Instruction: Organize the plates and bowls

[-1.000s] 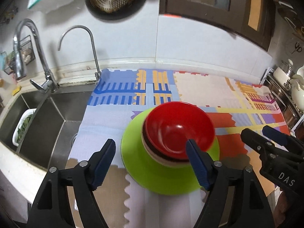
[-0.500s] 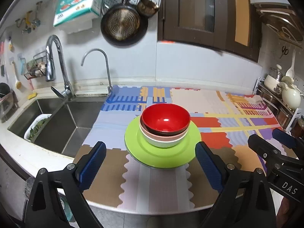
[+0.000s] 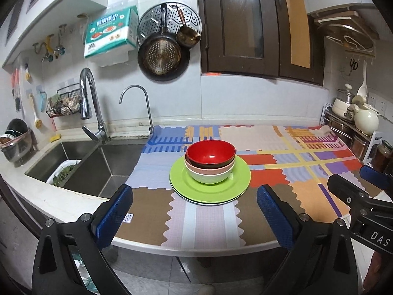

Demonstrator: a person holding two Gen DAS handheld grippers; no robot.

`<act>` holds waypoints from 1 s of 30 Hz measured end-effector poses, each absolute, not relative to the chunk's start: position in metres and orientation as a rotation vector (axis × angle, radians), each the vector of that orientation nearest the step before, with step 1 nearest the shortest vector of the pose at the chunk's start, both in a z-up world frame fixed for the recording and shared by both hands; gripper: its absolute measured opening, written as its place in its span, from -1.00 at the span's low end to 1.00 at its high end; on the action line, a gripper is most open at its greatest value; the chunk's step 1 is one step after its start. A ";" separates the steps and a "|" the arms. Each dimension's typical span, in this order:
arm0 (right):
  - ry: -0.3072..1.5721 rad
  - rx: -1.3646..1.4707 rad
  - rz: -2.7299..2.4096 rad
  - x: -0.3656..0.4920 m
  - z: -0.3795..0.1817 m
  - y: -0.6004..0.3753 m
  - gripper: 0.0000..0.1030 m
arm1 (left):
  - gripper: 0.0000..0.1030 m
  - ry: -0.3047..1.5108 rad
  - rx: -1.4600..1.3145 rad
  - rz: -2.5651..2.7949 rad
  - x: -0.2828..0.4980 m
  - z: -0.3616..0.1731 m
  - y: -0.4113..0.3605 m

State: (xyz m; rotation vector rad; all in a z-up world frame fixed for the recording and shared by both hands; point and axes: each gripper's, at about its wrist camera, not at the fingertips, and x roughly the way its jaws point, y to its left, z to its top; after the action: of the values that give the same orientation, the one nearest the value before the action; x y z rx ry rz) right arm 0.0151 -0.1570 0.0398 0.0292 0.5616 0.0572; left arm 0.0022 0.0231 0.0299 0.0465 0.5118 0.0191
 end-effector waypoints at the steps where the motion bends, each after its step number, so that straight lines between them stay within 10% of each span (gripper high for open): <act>1: 0.559 0.031 0.055 0.011 0.041 -0.158 0.71 | 1.00 0.509 0.048 0.022 -0.002 0.030 0.023; 30: 0.539 0.015 0.070 -0.036 0.043 -0.166 0.71 | 1.00 0.470 0.116 0.053 -0.050 0.035 0.011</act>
State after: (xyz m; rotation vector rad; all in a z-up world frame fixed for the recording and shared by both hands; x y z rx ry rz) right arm -0.0364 -0.1655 0.0428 0.0153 0.5387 0.0695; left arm -0.0501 0.0112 0.0345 0.1162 0.4698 0.0532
